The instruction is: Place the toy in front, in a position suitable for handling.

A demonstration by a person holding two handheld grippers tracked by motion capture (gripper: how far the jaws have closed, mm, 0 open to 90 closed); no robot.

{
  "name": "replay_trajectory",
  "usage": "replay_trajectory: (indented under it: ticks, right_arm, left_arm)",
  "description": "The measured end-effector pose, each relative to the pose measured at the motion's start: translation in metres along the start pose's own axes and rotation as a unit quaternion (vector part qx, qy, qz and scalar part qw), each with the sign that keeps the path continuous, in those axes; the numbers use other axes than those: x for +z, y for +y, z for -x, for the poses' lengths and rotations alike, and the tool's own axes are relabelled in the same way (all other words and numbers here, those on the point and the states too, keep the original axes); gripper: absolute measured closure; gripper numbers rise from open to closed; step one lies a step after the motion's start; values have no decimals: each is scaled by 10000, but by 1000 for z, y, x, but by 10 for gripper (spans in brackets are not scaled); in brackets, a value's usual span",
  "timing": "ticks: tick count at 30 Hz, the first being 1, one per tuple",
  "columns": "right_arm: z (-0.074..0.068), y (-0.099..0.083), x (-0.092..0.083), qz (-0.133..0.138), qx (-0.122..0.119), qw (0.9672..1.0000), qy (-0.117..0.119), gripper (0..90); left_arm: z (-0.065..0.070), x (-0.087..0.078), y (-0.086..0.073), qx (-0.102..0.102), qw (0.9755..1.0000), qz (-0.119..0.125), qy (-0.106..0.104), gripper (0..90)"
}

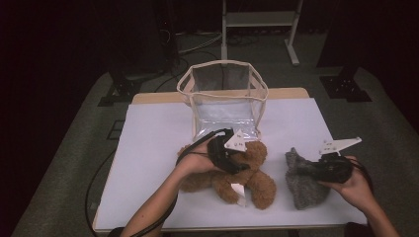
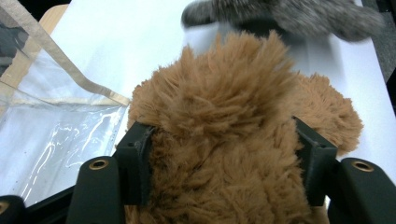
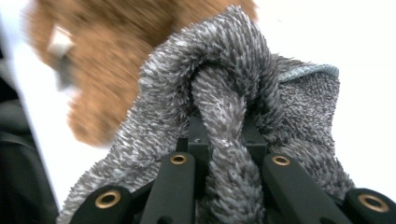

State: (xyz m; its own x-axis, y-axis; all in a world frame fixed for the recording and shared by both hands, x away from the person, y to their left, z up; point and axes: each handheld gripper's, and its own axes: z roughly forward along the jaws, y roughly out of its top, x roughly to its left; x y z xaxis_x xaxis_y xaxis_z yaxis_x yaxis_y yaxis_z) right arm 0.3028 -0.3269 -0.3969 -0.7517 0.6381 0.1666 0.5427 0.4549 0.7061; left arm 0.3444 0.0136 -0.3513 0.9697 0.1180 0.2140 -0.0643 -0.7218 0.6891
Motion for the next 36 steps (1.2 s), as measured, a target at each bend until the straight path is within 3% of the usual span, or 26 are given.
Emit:
replay_trajectory:
  ticks: [3, 4, 5, 7, 9, 14, 15, 18, 19, 20, 21, 23, 26, 29, 30, 33, 36]
  right_arm:
    - [9, -13, -1, -40, 224, 9997, -10, 783]
    - [15, -27, 9, -243, 374, 9989, -168, 747]
    - [15, -27, 9, -243, 374, 9989, -168, 747]
    - [19, -33, 15, -295, 459, 9983, -179, 625]
    - [21, -30, 10, -53, 533, 9984, -154, 523]
    - [16, -12, 2, 301, 370, 9988, -91, 461]
    - [11, -3, 5, 214, 178, 9996, -82, 453]
    - [8, -1, 10, 46, 58, 9997, -212, 451]
    - [12, -7, 14, -151, 122, 9994, -284, 432]
    - [12, -7, 14, -151, 122, 9994, -284, 432]
    - [20, -19, 20, -365, 229, 9979, -474, 423]
    - [22, -24, 22, -400, 275, 9976, -491, 419]
    - [24, -36, 27, -310, 382, 9978, -442, 445]
    - [22, -38, 30, -228, 316, 9975, -585, 568]
    - [21, -39, 30, -229, 253, 9973, -643, 657]
    - [24, -37, 27, -308, 425, 9973, -520, 760]
    - [22, -27, 25, -241, 405, 9982, -362, 770]
  left_arm:
    - [1, -1, 1, -23, 10000, 13, -66, 308]
    - [1, -2, 0, -68, 9999, 61, -100, 267]
    - [2, -3, 0, -40, 9999, 75, -134, 267]
    - [2, -7, -2, -32, 9997, 188, -175, 226]
    - [3, -12, -5, -46, 9995, 211, -213, 184]
    - [5, -30, -13, 13, 9999, 126, -83, 134]
    - [5, -34, -16, -9, 9999, 150, -72, 116]
    - [6, -46, -26, -83, 9995, 291, 7, 113]
    - [7, -48, -27, -85, 9996, 285, 17, 107]
    - [7, -50, -29, -66, 9996, 269, 57, 107]
    - [7, -52, -31, -53, 9997, 217, 69, 99]
    - [9, -55, -35, -18, 9999, 151, 66, 99]
    - [11, -61, -47, -43, 9998, 110, 161, 98]
    - [11, -65, -59, -164, 9996, 113, 212, 97]
    - [11, -65, -63, -216, 9994, 101, 245, 96]
    - [11, -67, -72, -265, 9991, 41, 317, 96]
    - [10, -69, -78, -294, 9990, -27, 337, 97]
